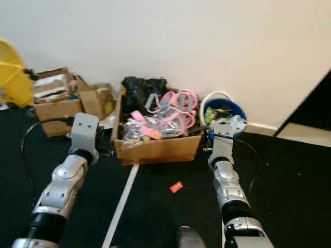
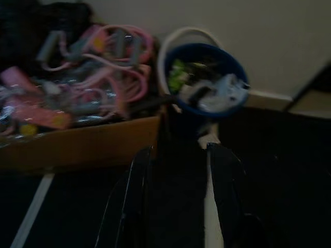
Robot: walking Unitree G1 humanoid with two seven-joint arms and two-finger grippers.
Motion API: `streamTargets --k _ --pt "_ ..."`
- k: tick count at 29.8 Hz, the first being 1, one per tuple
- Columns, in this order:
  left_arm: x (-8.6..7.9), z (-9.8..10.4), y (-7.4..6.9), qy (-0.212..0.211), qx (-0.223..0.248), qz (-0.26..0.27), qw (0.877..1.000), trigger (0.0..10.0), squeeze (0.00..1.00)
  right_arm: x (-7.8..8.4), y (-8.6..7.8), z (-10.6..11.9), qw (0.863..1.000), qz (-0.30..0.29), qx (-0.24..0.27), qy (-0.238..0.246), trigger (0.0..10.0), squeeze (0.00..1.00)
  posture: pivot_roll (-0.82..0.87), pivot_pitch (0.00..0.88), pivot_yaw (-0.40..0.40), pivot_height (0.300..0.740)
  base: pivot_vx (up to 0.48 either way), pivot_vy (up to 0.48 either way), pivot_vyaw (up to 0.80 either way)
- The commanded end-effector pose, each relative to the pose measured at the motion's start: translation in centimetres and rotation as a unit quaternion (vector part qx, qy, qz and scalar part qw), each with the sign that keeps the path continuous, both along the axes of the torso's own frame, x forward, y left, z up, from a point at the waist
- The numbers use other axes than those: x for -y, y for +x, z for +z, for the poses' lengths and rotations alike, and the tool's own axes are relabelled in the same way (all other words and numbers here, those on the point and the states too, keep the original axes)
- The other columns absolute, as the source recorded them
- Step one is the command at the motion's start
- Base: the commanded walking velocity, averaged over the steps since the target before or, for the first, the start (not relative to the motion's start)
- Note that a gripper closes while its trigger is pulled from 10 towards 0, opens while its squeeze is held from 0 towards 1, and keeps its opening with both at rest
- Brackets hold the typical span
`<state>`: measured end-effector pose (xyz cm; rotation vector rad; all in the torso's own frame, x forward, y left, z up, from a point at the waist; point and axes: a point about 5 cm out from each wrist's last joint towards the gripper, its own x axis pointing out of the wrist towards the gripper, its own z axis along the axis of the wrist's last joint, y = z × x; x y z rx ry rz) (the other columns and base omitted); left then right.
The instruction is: Picking trash to rubbish bin
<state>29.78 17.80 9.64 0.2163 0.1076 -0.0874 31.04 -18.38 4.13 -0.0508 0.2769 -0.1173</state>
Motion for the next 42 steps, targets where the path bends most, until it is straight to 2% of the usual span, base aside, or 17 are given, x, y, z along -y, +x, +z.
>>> streamTargets --k 1,42 --pt "-0.19 -0.1 0.16 0.011 -0.007 -0.007 1.0 10.0 0.0 0.17 -0.43 -0.38 1.0 -0.013 -0.003 0.009 10.0 0.0 0.07 0.048 0.034 0.74 0.0 0.0 -0.8" --pt "0.3 -0.43 0.13 -0.008 -0.006 0.0 1.0 10.0 0.0 0.66 -0.39 -0.16 1.0 -0.011 -0.004 -0.002 10.0 0.0 0.06 0.052 0.0 0.74 0.0 0.0 -0.8"
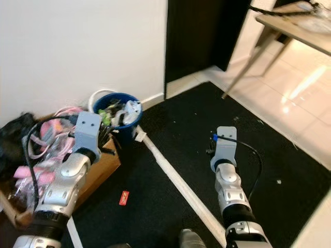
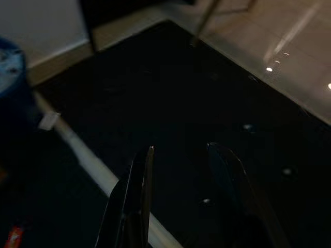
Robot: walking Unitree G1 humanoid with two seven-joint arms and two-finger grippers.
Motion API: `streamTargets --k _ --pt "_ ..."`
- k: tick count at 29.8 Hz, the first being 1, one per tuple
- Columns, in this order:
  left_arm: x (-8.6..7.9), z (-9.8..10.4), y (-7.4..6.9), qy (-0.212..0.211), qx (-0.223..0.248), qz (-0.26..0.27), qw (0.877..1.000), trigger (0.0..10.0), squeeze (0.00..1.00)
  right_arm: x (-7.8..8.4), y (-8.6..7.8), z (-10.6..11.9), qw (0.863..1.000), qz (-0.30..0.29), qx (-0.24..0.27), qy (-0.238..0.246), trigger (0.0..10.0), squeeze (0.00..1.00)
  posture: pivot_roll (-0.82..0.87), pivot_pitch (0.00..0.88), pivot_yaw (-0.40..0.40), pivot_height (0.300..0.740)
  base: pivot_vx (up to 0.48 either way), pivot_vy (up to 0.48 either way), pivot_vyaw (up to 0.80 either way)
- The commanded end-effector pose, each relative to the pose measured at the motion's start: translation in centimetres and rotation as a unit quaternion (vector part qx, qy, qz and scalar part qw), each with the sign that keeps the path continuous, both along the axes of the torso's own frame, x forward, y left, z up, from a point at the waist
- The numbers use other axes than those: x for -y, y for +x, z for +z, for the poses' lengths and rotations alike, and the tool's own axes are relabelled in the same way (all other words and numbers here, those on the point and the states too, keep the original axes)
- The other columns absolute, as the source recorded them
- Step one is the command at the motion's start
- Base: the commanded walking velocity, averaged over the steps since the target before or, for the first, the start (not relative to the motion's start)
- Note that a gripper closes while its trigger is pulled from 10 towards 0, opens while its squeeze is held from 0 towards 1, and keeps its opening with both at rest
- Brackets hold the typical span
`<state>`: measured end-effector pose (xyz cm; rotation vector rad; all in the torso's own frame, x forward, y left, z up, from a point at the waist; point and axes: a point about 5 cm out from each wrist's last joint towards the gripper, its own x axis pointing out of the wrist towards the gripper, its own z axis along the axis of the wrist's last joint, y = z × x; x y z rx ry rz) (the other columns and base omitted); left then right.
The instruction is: Picking trash to rubbish bin
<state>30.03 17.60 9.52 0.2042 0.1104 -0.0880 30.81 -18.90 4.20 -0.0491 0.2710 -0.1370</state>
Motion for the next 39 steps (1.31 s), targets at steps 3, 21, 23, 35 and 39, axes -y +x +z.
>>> streamTargets --k 3,21,23,35,39 --pt "0.08 -0.36 -0.16 -0.002 -0.005 0.001 1.0 10.0 0.0 0.09 -0.11 -0.16 1.0 0.001 -0.005 -0.001 10.0 0.0 0.06 0.047 -0.004 0.74 0.0 0.0 -0.8" --pt "0.12 -0.48 -0.36 -0.003 -0.003 0.003 1.0 10.0 0.0 0.22 0.09 -0.03 1.0 0.001 -0.007 -0.006 10.0 0.0 0.06 0.031 -0.012 0.74 0.0 0.0 -0.8" --pt "0.15 -0.5 -0.39 -0.003 -0.003 0.002 1.0 10.0 0.0 0.24 0.08 -0.04 1.0 0.0 -0.007 -0.007 10.0 0.0 0.06 0.031 -0.012 0.74 0.0 0.0 -0.8" --pt "0.38 -0.42 -0.54 -0.019 -0.001 -0.002 1.0 10.0 0.0 0.55 0.04 -0.05 1.0 -0.004 -0.009 -0.01 10.0 0.0 0.06 0.027 -0.014 0.74 0.0 0.0 -0.8" --pt "0.4 -0.4 -0.56 -0.018 0.0 -0.003 1.0 10.0 0.0 0.57 0.0 -0.07 1.0 -0.005 -0.009 -0.01 10.0 0.0 0.06 0.029 -0.014 0.74 0.0 0.0 -0.8"
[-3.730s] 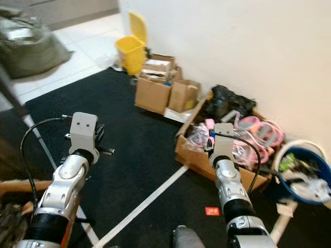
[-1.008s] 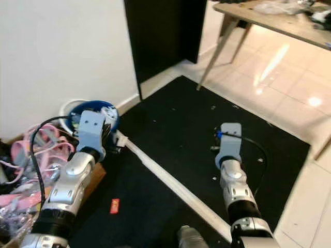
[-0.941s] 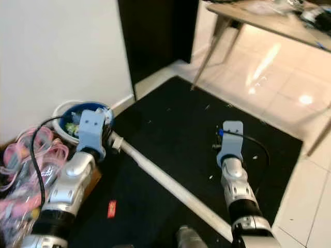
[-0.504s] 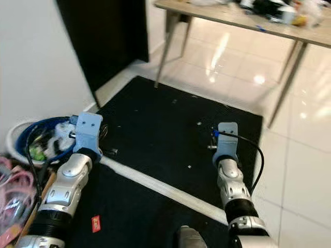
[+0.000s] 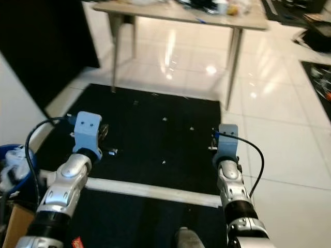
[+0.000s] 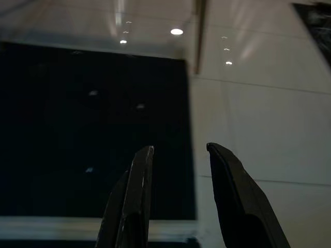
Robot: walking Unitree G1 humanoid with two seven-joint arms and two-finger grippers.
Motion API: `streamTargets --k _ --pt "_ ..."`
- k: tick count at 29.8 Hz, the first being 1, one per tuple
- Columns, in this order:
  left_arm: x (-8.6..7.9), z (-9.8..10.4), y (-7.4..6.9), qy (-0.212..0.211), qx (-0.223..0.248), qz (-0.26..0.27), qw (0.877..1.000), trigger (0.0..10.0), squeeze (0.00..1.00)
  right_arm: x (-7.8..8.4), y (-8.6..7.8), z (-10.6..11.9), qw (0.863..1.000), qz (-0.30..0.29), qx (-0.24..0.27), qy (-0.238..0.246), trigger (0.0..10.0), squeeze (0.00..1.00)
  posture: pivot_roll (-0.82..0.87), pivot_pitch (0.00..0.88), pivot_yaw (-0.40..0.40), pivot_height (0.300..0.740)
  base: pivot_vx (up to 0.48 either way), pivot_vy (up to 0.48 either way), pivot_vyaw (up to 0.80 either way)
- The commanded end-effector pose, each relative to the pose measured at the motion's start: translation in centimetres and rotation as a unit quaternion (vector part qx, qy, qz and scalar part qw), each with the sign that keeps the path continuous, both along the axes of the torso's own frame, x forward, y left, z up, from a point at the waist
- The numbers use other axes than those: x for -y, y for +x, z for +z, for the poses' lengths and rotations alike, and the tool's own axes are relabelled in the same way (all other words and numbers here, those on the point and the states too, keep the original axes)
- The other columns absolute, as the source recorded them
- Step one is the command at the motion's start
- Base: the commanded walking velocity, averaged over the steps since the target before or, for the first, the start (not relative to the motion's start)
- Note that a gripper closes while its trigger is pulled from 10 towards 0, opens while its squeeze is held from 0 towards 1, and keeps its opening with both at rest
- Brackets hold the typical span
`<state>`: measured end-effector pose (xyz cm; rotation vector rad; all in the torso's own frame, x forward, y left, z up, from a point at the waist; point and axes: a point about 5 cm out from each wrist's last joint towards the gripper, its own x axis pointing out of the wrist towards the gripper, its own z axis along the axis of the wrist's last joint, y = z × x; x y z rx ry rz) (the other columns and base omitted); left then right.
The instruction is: Picking trash to rubbish bin
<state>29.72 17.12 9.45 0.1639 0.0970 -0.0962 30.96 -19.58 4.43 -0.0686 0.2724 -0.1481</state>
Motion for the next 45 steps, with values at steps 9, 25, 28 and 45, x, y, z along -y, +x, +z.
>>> streamTargets --k 9,25,28,45 --pt "-0.08 -0.25 -0.32 0.003 -0.002 -0.004 1.0 10.0 0.0 -0.08 -0.22 -0.28 1.0 -0.001 -0.006 0.002 10.0 0.0 0.06 0.037 -0.015 0.74 0.0 0.0 -0.7" --pt "0.12 -0.25 -0.45 0.004 0.001 -0.009 1.0 10.0 0.0 0.03 -0.2 -0.19 1.0 0.0 -0.005 -0.001 10.0 0.0 0.05 0.045 -0.02 0.74 0.031 0.0 0.0" --pt "0.13 -0.28 -0.44 0.004 0.0 -0.009 1.0 10.0 0.0 0.07 -0.18 -0.19 1.0 0.0 -0.006 -0.002 10.0 0.0 0.05 0.046 -0.023 0.74 0.251 0.0 0.0" --pt "0.22 -0.22 -0.39 0.0 0.002 -0.01 1.0 10.0 0.0 0.09 -0.11 -0.16 1.0 0.002 -0.007 -0.003 10.0 0.0 0.05 0.046 -0.023 0.74 0.284 0.0 0.0"
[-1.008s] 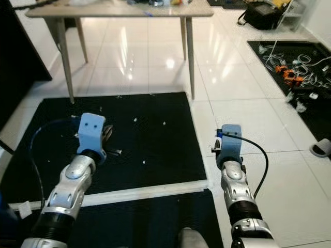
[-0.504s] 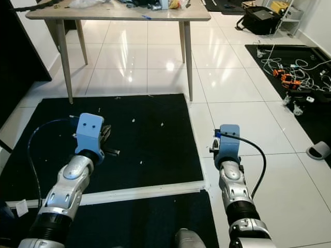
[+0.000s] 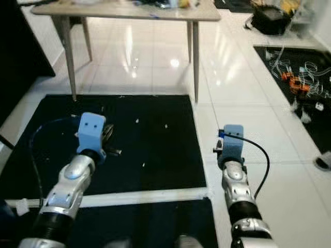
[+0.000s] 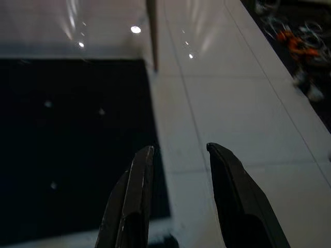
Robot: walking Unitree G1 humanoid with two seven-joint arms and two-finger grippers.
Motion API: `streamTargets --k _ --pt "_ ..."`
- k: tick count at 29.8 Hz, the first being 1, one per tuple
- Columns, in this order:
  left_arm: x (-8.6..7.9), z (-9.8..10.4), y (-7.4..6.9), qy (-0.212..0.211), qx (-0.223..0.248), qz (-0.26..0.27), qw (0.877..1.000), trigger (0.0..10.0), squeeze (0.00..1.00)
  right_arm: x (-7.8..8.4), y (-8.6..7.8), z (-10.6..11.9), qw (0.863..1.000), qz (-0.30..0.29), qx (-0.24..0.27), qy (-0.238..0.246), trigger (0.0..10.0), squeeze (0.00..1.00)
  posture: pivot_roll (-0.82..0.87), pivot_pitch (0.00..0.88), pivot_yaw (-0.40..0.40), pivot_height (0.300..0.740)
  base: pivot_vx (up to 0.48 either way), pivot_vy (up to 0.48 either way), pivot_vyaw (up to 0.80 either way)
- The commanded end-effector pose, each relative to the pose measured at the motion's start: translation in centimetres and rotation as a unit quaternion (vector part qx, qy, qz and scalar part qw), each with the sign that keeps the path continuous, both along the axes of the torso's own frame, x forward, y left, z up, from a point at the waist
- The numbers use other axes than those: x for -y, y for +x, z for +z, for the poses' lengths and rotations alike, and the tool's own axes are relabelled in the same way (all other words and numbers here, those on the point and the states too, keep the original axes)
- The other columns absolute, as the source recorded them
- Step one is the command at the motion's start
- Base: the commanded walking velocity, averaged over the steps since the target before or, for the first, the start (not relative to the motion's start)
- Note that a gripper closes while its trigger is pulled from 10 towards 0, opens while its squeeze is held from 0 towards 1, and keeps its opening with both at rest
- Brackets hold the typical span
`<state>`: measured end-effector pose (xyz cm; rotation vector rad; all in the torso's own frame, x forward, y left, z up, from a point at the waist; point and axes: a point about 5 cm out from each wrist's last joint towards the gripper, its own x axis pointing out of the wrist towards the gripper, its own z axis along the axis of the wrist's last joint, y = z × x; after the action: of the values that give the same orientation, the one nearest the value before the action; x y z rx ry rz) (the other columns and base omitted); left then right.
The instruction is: Picking trash to rubbish bin
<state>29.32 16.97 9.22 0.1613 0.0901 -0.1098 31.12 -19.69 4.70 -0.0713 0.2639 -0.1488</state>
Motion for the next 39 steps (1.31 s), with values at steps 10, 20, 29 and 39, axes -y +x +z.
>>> streamTargets --k 10,20,29,39 --pt "0.11 -0.03 -0.02 0.001 -0.001 -0.003 1.0 10.0 0.0 0.03 -0.32 -0.48 1.0 0.001 -0.012 -0.001 10.0 0.0 0.05 0.05 -0.023 0.74 0.299 0.0 0.0" --pt "0.14 0.02 0.08 0.0 0.0 -0.003 1.0 10.0 0.0 0.0 -0.39 -0.56 1.0 -0.001 -0.013 0.0 10.0 0.0 0.05 0.055 -0.02 0.74 0.3 0.0 0.0" --pt "0.04 0.06 0.06 0.001 -0.001 -0.003 1.0 10.0 0.0 -0.09 -0.45 -0.63 1.0 -0.002 -0.014 0.002 10.0 0.0 0.06 0.06 -0.016 0.74 0.301 0.0 0.0" --pt "-0.14 0.14 0.05 0.004 0.0 -0.003 1.0 10.0 0.0 -0.19 -0.59 -0.82 1.0 -0.002 -0.016 0.003 10.0 0.0 0.06 0.058 -0.015 0.74 0.3 0.0 0.0"
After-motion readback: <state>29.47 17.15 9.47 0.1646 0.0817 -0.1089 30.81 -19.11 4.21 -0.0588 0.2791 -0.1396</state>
